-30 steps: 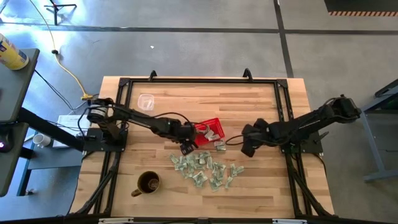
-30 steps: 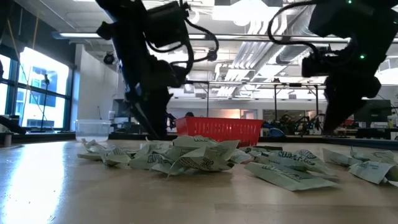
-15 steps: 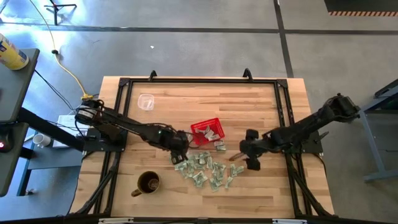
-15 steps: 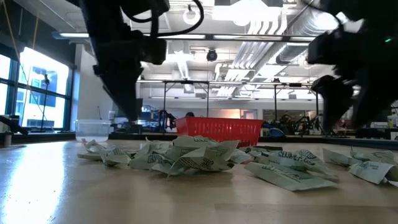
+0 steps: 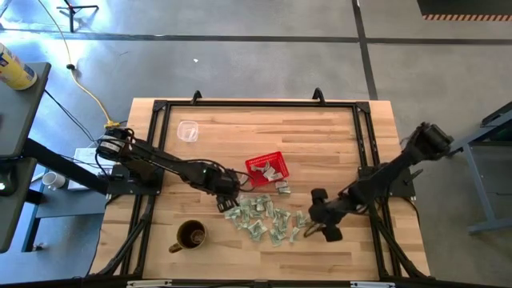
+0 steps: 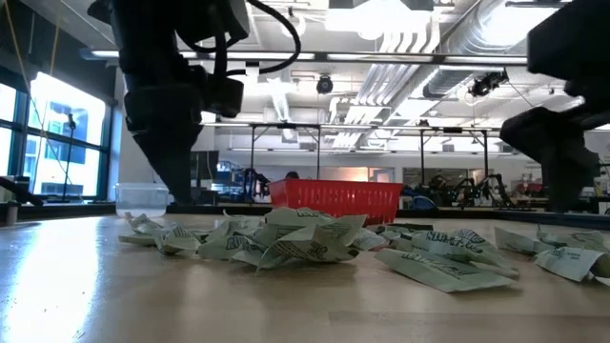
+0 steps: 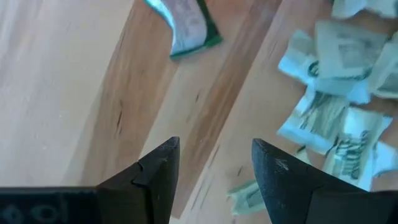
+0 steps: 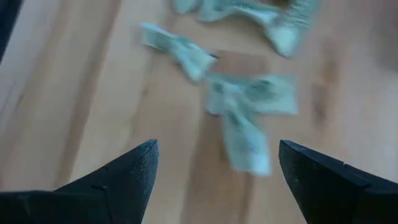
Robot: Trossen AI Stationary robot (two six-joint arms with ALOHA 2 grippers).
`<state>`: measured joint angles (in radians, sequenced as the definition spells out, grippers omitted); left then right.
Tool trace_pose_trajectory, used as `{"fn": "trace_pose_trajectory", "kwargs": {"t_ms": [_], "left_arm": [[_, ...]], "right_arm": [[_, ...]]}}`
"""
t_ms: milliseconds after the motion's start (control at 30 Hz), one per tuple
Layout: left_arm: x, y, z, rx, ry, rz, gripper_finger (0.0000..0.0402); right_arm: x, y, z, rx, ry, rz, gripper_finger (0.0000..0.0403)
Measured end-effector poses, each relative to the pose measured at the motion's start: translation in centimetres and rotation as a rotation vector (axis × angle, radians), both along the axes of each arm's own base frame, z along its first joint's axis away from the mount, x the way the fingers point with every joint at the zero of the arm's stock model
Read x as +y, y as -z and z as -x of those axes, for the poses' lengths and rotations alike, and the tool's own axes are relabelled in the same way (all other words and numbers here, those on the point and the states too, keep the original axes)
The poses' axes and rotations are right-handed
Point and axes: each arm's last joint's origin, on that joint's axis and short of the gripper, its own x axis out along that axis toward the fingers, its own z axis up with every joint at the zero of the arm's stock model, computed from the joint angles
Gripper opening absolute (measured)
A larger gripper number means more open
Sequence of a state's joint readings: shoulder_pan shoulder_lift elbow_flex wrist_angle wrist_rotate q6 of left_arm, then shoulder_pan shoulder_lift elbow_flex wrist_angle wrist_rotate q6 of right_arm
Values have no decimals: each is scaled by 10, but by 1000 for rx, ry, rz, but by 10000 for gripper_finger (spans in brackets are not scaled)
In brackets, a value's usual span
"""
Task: Pick and place items into bin
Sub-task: Put the green stevia packet into the red bin
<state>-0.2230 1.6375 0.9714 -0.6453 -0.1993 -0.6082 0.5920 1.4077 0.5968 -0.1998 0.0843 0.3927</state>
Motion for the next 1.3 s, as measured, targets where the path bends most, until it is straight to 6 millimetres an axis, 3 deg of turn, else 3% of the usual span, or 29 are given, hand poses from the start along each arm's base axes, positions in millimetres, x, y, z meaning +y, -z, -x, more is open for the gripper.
{"fn": "trace_pose_trajectory", "kwargs": {"t_ms": [200,467,667,933,1033,1167,1300], "left_arm": [[1,1,4,40,14,-6,234],[2,-5,11,79,28,-17,234],[4,-7,17,113,19,-23,234],[5,-4,23,92,-12,-12,234],[6,-4,26,66,-32,-1,234],[7,-6,34,40,-68,14,234],[9,-2,42,-8,-102,41,234]], "right_arm": [[4,20,-3,-3,131,109,323],[3,31,-11,31,141,70,300],[-1,31,-12,39,160,86,208],[-7,27,-2,127,278,57,44],[-19,16,6,143,373,82,9],[-52,-8,11,52,587,188,20],[-91,-32,2,-67,653,181,4]]}}
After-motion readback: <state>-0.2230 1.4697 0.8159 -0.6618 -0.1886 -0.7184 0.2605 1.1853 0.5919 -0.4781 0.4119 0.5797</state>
